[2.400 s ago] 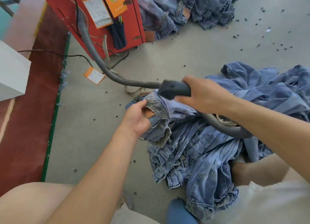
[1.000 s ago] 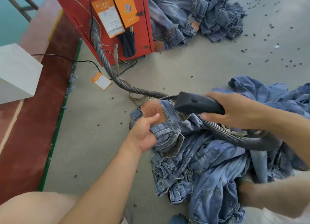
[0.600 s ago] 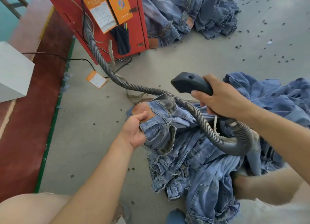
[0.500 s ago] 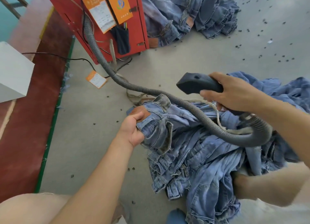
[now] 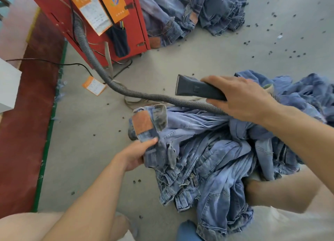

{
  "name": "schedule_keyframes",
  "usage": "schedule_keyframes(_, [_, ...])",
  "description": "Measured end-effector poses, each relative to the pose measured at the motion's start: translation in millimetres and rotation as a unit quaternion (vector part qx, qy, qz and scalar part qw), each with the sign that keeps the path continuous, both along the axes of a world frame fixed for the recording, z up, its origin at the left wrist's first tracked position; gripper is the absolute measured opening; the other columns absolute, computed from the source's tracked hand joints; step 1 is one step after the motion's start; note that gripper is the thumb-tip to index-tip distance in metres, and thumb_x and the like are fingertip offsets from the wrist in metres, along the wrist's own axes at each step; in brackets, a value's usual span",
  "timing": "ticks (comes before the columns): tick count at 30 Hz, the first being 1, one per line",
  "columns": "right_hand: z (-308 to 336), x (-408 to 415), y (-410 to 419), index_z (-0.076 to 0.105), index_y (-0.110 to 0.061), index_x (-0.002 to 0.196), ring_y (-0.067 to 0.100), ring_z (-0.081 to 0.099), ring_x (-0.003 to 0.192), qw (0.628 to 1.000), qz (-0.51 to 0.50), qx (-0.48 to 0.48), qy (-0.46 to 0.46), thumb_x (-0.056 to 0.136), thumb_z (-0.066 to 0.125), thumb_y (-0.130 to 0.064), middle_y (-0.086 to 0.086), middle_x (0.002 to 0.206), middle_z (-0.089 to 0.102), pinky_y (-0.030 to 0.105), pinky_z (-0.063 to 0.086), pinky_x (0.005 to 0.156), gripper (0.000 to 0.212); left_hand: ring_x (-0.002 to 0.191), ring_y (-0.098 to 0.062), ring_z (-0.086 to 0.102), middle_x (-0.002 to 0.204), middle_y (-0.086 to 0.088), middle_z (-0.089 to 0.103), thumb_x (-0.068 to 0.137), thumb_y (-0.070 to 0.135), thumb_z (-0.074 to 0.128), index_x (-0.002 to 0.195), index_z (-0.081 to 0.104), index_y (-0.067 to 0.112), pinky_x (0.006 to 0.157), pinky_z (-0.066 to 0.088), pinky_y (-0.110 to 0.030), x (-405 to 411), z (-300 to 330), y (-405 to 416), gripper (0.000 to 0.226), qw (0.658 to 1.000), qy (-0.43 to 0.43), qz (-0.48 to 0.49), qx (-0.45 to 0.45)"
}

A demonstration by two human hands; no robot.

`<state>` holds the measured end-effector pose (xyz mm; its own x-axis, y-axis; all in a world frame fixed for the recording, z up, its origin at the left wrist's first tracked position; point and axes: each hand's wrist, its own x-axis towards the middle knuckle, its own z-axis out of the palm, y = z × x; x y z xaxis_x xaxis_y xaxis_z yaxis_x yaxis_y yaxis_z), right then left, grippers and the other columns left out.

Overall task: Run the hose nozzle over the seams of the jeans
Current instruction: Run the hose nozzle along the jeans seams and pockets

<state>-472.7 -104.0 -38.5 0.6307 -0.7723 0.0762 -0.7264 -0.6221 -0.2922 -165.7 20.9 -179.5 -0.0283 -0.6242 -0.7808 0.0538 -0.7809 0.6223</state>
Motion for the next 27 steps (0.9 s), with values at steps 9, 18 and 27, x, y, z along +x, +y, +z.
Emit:
schedule_keyframes(9, [-34,-7,-1,0.044,-0.042,0.141,0.021,0.061,0.102,0.992,0.052,-0.023,0.110,0.101,0.054,-0.042,-0.009,0.110,0.064,0.037,0.037,0.081,0.041,0.140,-0.042,0.050,0.151,-0.024,0.051,0.104,0.066,0.031,0.148,0.054,0.008,0.113,0.044,-0.057,21,15,-28,0.076,0.927,0.313,0.183,-0.092])
schedule_keyframes(18, [-48,6,1,0.041,-0.043,0.137,0.023,0.060,0.102,0.988,0.049,-0.042,0.137,0.099,0.060,-0.040,-0.008,0.106,0.065,0.043,0.042,0.084,0.043,0.094,-0.028,0.075,0.103,-0.011,0.076,0.064,0.020,0.098,0.109,0.068,0.008,0.091,0.059,-0.057,-17,15,-29,0.056,0.972,-0.192,-0.106,-0.079])
schedule_keyframes(27, [-38,-3,-2,0.040,-0.049,0.134,0.011,0.050,0.099,0.984,0.102,0.032,0.144,0.096,0.055,-0.045,-0.021,0.102,0.054,0.039,0.035,0.087,0.041,0.114,-0.039,0.069,0.126,-0.022,0.070,0.088,-0.022,0.059,0.125,0.067,0.004,0.097,0.055,-0.059,-7,32,-22,0.046,0.994,0.049,0.041,-0.085])
